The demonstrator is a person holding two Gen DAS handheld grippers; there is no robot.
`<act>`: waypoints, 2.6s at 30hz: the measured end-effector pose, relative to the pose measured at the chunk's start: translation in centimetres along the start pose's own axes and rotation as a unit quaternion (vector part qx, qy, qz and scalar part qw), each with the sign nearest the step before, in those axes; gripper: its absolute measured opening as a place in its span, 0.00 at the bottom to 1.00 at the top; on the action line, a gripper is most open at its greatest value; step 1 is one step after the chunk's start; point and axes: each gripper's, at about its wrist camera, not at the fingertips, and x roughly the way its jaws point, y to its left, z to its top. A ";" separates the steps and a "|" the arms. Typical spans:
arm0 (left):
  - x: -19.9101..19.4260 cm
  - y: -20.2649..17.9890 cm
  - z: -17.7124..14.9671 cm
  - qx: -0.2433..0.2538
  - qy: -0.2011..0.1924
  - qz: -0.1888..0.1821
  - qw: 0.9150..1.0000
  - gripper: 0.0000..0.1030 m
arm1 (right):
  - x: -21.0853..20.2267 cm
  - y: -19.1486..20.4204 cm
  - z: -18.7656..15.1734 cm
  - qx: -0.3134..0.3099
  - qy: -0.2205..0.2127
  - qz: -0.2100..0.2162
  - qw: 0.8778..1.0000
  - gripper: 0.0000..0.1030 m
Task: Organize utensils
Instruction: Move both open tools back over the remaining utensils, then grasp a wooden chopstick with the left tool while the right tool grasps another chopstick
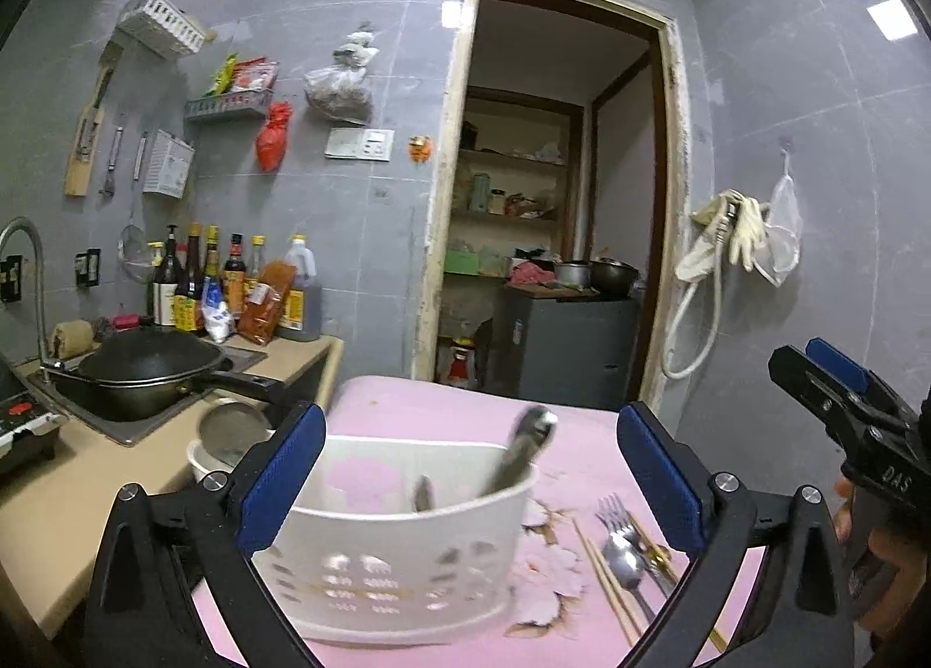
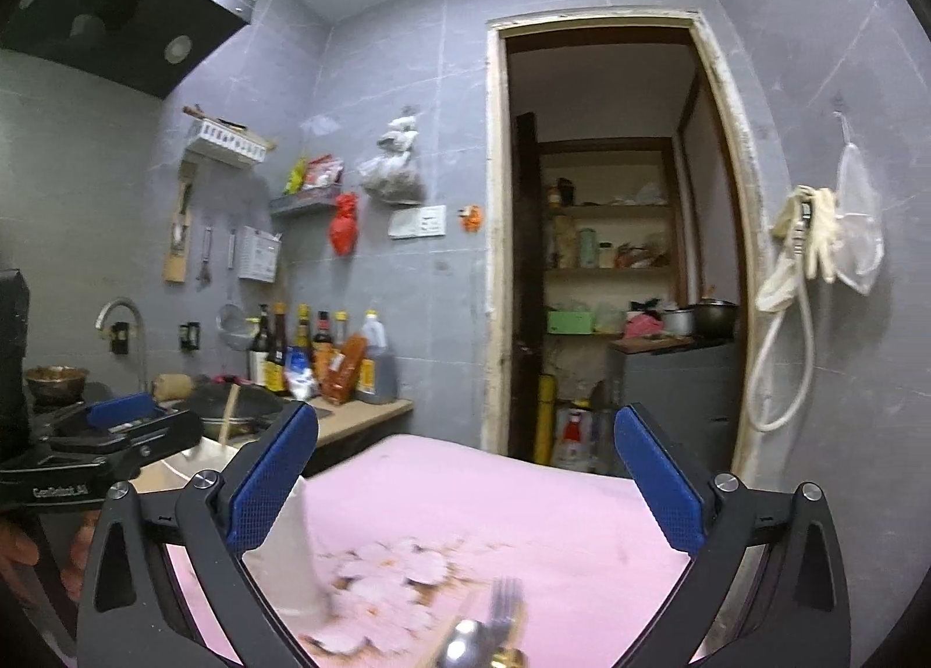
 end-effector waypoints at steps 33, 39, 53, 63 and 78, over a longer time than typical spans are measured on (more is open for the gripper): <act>9.0 -8.1 -8.6 0.057 0.336 -0.088 0.936 0.61 | 1.1 -4.6 -10.0 0.024 0.328 0.042 0.943 0.46; 11.2 -8.0 -10.7 0.051 0.400 -0.093 0.910 0.39 | 1.5 -3.5 -10.6 0.014 0.353 0.066 0.933 0.38; 12.9 -8.4 -11.4 0.047 0.429 -0.096 0.897 0.25 | 2.4 -1.9 -11.7 -0.034 0.392 0.057 0.918 0.30; 14.5 -8.6 -11.2 0.034 0.433 -0.088 0.897 0.09 | 3.7 -2.1 -12.0 -0.045 0.402 0.043 0.914 0.15; 9.2 -5.6 -10.9 0.007 0.438 -0.083 0.895 0.02 | 1.3 -4.7 -11.6 -0.025 0.395 0.005 0.918 0.03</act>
